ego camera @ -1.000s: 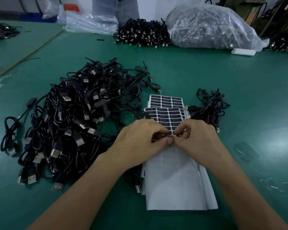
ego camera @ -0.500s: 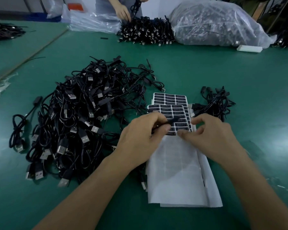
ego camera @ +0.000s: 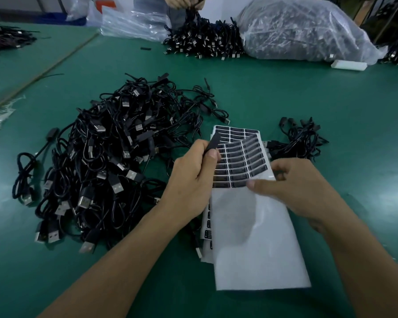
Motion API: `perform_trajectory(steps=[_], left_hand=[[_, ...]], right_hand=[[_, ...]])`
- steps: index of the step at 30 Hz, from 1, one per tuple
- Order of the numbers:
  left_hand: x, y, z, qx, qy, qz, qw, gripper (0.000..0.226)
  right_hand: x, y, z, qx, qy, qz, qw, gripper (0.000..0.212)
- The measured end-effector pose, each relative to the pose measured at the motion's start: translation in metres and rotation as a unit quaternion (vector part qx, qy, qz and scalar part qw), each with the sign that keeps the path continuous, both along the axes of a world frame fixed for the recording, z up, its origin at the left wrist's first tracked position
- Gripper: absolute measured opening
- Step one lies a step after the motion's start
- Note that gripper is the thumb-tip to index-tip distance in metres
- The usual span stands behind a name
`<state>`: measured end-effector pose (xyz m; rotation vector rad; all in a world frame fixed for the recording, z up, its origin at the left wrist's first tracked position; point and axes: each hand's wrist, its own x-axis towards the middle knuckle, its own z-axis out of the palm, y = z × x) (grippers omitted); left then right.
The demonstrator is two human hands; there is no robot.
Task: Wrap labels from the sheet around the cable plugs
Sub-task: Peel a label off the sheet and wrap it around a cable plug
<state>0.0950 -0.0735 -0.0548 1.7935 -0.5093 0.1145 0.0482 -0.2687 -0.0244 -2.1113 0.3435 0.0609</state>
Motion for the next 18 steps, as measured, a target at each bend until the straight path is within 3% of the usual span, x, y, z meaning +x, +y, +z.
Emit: perform_trajectory(steps=[4,6,9,12,18], left_hand=[[-0.002,-0.002,0.002,-0.032,0.037,-0.038,0.998,0.027],[-0.003,-0.002,0.003,-0.03,0.048,-0.047,0.997,0.031],[-0.004,-0.001,0.003,0.028,0.04,-0.041,0.998,0.021],[-0.006,-0.002,0.006,0.095,0.019,-0.023,0.995,0.028],[-0.007,-0.002,0.007,0.098,0.009,-0.013,0.995,0.041]], right_hand=[[0.0,0.008,0.003,0.093,-0.003,0.011,0.996,0.013],[-0.001,0.011,0.004,0.122,0.007,0.015,0.992,0.024],[-0.001,0.014,0.005,0.134,0.038,0.015,0.99,0.042],[-0.001,0.015,0.008,0.138,0.049,0.02,0.989,0.032],[0.0,0.018,0.005,0.17,0.027,0.013,0.985,0.022]])
